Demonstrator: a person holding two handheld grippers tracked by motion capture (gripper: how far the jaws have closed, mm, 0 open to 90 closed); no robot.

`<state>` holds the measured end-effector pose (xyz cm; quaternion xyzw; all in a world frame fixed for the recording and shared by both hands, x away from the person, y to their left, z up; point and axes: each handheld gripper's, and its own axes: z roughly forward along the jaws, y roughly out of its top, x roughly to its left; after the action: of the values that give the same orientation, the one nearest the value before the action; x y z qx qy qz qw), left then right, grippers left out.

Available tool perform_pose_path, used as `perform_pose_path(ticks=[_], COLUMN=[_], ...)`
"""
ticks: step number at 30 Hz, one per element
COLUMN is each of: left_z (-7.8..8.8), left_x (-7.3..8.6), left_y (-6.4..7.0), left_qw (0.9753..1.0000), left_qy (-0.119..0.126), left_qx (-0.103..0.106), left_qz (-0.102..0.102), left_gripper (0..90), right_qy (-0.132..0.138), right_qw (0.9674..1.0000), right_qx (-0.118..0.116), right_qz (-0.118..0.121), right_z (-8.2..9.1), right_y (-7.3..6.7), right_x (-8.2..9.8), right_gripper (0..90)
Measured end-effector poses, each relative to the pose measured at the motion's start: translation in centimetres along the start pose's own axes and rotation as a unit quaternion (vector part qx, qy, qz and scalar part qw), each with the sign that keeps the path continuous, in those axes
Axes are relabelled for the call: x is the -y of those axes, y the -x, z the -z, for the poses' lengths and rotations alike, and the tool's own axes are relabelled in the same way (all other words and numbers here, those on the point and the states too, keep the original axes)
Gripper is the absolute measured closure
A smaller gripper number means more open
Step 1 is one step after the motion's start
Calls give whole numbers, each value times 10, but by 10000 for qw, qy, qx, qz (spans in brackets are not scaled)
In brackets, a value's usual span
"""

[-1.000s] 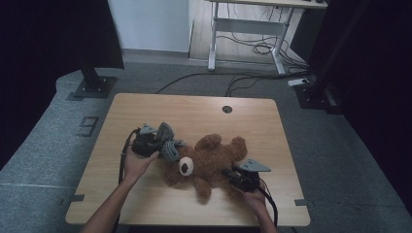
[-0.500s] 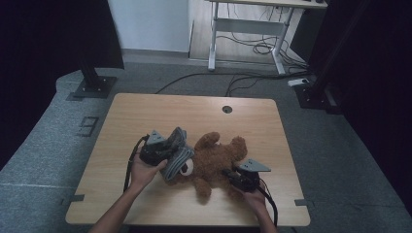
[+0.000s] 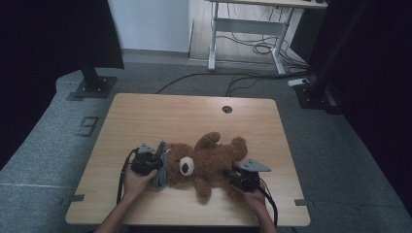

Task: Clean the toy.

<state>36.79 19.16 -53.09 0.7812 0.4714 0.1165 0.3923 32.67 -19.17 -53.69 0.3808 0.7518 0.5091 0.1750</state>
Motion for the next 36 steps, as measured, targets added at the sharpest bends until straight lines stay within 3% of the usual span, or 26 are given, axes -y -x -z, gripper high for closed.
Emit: perform_pose_path(ticks=[2,6,11,16,18,22,24,26,28,30,34,36], left_z=[7,31,61,62,66,83,90,87,77,64,50,47], left_x=[-1,-9,-23,-24,-22,-27,-33,-37,-38,-34,-23,-19], left_y=[-4,-8,0,7,7,13,19,26,33,36,29,24], left_qw=[9999,9980,9902,9875,9851,9757,9740,9768,9833,9881,9920,9946], left_qy=[104,593,1285,1296,1388,1721,1803,1692,1447,1203,1018,873], left_qx=[73,147,539,881,998,1330,1367,1312,1072,895,715,518], left_qz=[83,150,101,142,202,255,137,-26,-248,-343,-231,-197], left_gripper=[789,788,789,788,788,788,787,787,787,786,786,787], right_qy=[-1,-13,-7,-6,-16,-7,-4,-3,-10,-10,-7,-6], right_qw=[10000,10000,10000,10000,10000,10000,10000,10000,10000,10000,10000,10000], right_qx=[-1,-6,-17,-20,-21,-46,-48,-46,-37,-38,-54,-52], right_qz=[-9,-19,-39,-49,-42,-46,-47,-50,-43,-41,-36,-32], right_z=[0,1,1,0,1,0,0,0,0,0,0,0], right_y=[0,1,2,2,2,2,2,2,2,2,2,2], right_x=[0,0,0,0,0,0,0,0,0,0,0,0], right_gripper=[658,659,659,658,658,658,658,658,658,658,658,658])
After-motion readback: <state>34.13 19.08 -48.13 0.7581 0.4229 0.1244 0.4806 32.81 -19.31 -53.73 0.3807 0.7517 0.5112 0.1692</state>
